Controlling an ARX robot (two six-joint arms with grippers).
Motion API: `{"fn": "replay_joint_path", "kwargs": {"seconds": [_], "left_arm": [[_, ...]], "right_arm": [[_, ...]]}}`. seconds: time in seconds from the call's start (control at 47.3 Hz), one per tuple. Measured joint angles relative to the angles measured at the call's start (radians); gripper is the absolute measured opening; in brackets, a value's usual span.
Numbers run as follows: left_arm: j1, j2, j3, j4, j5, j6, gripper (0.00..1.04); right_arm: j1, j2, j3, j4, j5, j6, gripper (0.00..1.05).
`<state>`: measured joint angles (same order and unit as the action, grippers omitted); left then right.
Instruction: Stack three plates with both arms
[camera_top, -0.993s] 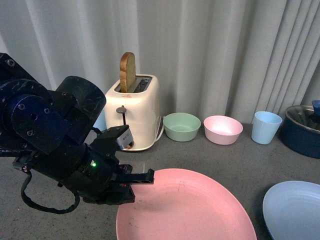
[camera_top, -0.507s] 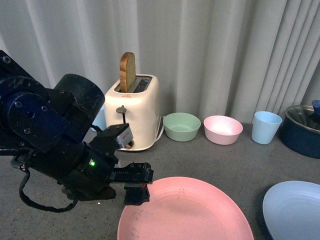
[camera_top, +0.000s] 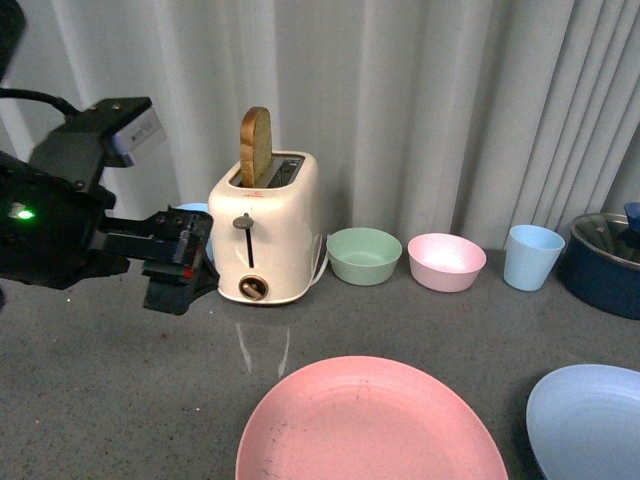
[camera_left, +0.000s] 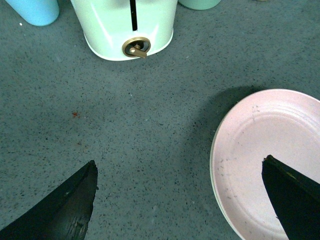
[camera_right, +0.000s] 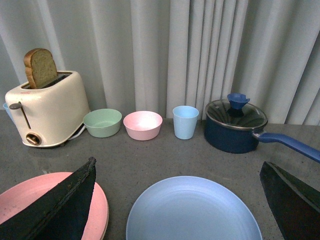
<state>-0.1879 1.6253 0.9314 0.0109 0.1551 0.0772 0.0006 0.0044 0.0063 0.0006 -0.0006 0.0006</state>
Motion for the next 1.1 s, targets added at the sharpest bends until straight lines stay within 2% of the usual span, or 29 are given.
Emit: {"fn": "replay_joint_path", "kwargs": {"seconds": [0.19,0.211,0.232,0.275,0.338,0.423,0.528,0.634,0.803,0.845,0.888,1.099], "left_arm": [[-0.022,-0.222,-0.144,0.011,-0.04,0.062,0.97],[-0.038,-0.26,-0.206,0.137,-0.13,0.044,0.92],[-0.042,-0.27,-0.23,0.188,-0.164,0.032,0.9],[-0.056,-0.329,-0.349,0.429,-0.286,-0.004,0.82],[-0.056,-0.457,-0.515,0.657,-0.38,-0.039,0.67],[-0.028,-0.621,-0.632,0.693,-0.368,-0.061,0.48],[0.003,-0.689,-0.689,0.695,-0.335,-0.067,0.3],[0.043,-0.761,-0.764,0.672,-0.288,-0.072,0.03],[0.092,-0.892,-0.83,0.613,-0.249,-0.078,0.04],[0.132,-0.928,-0.844,0.589,-0.182,-0.078,0.04],[0.158,-0.951,-0.852,0.575,-0.161,-0.078,0.04],[0.186,-1.081,-0.899,0.496,-0.155,-0.078,0.04]], "right_arm": [[0.0,0.0,0.0,0.0,0.0,0.0,0.97],[0.0,0.0,0.0,0.0,0.0,0.0,0.97],[0.0,0.0,0.0,0.0,0.0,0.0,0.97],[0.0,0.0,0.0,0.0,-0.001,0.0,0.97],[0.0,0.0,0.0,0.0,0.001,0.0,0.97],[0.0,0.0,0.0,0.0,0.0,0.0,0.97],[0.0,0.0,0.0,0.0,-0.001,0.0,0.97],[0.0,0.0,0.0,0.0,0.0,0.0,0.97],[0.0,0.0,0.0,0.0,0.0,0.0,0.97],[0.0,0.0,0.0,0.0,0.0,0.0,0.97],[0.0,0.0,0.0,0.0,0.0,0.0,0.97],[0.0,0.0,0.0,0.0,0.0,0.0,0.97]]}}
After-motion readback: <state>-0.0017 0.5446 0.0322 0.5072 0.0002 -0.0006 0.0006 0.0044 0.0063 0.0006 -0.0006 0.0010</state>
